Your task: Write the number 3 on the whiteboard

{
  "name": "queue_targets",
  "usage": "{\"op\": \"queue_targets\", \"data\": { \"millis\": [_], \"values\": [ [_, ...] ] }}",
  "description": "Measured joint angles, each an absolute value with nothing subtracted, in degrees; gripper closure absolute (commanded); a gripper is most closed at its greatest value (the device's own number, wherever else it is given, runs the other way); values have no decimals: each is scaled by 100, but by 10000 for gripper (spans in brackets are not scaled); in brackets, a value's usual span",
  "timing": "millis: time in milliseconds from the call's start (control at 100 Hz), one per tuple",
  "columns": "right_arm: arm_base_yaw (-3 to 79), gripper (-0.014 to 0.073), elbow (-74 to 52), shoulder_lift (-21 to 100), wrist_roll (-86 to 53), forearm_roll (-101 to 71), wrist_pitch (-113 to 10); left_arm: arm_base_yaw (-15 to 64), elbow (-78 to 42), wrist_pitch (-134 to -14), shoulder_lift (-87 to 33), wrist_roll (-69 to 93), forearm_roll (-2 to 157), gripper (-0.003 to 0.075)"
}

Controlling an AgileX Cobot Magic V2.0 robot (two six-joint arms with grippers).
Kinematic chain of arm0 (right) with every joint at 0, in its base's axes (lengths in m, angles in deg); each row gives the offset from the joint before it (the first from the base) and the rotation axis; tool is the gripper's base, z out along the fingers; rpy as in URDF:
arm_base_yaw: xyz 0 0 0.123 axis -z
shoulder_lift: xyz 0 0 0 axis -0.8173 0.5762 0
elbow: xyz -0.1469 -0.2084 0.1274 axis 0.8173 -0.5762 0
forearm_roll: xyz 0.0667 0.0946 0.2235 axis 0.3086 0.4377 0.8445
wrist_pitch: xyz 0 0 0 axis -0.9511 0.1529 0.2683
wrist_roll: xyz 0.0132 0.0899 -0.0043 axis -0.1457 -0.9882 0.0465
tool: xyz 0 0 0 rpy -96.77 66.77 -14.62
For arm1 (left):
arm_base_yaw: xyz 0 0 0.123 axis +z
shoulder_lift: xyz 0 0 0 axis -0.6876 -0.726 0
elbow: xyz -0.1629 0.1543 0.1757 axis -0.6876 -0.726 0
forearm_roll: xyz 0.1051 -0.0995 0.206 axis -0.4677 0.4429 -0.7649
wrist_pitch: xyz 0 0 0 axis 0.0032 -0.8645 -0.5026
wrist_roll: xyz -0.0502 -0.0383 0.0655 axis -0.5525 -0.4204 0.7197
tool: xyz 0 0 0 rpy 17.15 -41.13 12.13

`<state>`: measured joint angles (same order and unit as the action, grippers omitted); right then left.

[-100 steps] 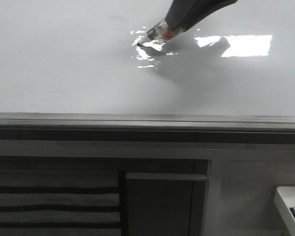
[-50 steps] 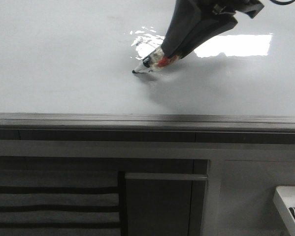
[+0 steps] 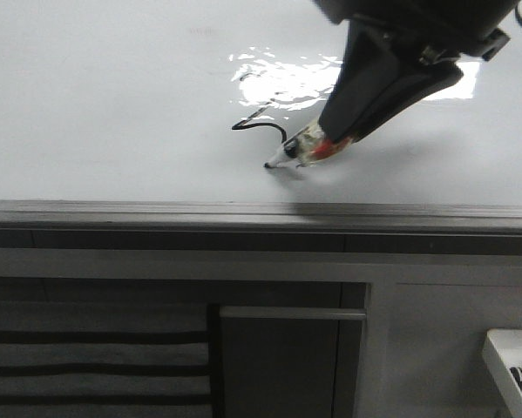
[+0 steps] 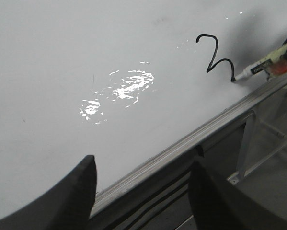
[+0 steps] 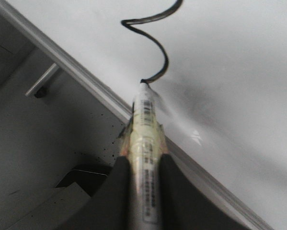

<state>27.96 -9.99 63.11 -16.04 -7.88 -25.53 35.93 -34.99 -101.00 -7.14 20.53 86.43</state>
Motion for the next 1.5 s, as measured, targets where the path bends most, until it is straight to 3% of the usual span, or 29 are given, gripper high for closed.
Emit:
{"op": "queue_targets", "data": {
  "millis": [280,410,830,1320,1500],
  "values": [
    [2381,656,-437,6700,-1604,-791,-2659,3593,-3499,-10076,-714,2053,8654,333],
    [2128,656,-214,6440,-862,-827,-2243,3531,-3487,-10148,-714,2113,8692,333],
    [1470,656,-191,5791,2141,-827,-1657,1771,-2923,-10725,-1888,3315,8721,333],
    [1298,656,-191,5791,2579,-831,-1657,847,-1907,-10690,-3880,3562,8600,335],
    [1298,656,-191,5791,2579,-831,-1657,845,-1882,-10712,-4034,3575,8535,472]
  ]
}}
